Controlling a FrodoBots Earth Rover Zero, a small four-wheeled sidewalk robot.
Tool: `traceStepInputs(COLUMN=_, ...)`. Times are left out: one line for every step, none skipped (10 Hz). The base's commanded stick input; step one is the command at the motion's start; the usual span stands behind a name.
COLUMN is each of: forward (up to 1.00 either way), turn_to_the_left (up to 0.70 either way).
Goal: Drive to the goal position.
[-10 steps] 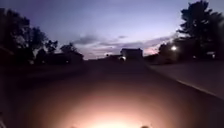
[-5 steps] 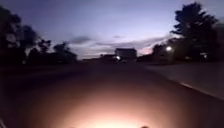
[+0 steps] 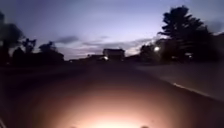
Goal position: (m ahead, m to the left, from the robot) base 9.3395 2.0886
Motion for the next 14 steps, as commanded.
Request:
traceStepInputs(forward=0.70, turn_to_the_left=0.00)
traceStepInputs(forward=0.70, turn_to_the_left=0.00)
traceStepInputs(forward=0.70, turn_to_the_left=0.00)
traceStepInputs(forward=0.70, turn_to_the_left=0.00)
traceStepInputs(forward=0.70, turn_to_the_left=0.00)
traceStepInputs(forward=0.70, turn_to_the_left=0.00)
traceStepInputs(forward=0.70, turn_to_the_left=0.00)
traceStepInputs(forward=0.70, turn_to_the_left=0.00)
traceStepInputs(forward=0.70, turn_to_the_left=0.00)
traceStepInputs(forward=0.70, turn_to_the_left=0.00)
traceStepInputs(forward=0.70, turn_to_the_left=0.00)
traceStepInputs(forward=0.70, turn_to_the_left=0.00)
traceStepInputs(forward=0.70, turn_to_the_left=0.00)
traceStepInputs(forward=0.70, turn_to_the_left=0.00)
